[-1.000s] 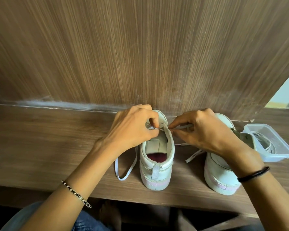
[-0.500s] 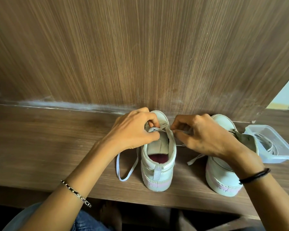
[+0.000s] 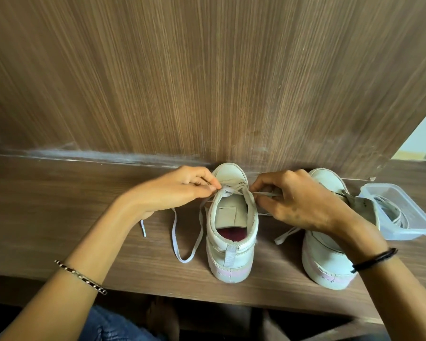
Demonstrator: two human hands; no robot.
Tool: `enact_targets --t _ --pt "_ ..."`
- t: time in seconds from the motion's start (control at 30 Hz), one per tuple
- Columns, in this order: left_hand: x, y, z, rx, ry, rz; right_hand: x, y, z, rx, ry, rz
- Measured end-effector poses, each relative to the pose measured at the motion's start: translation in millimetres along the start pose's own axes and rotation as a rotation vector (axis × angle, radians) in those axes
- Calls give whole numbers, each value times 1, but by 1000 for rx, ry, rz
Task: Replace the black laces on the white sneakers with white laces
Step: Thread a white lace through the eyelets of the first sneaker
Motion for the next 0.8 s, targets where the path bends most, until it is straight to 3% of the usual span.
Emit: enact_targets --t 0.5,0.8 --pt "-2 3 2 -99 -85 6 -1 -1 0 25 -6 7" --pt "19 -4 9 -64 138 -114 1 -2 -1 23 8 -7"
Point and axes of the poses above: each hand's wrist, its own z-axis towards the middle knuckle, its own y-axis out of the back of the hand, x = y × z, the point moved 9 cm from there along z, towards the middle knuckle, and after that the axes turned 4 degrees about z, right-handed, at the moved point
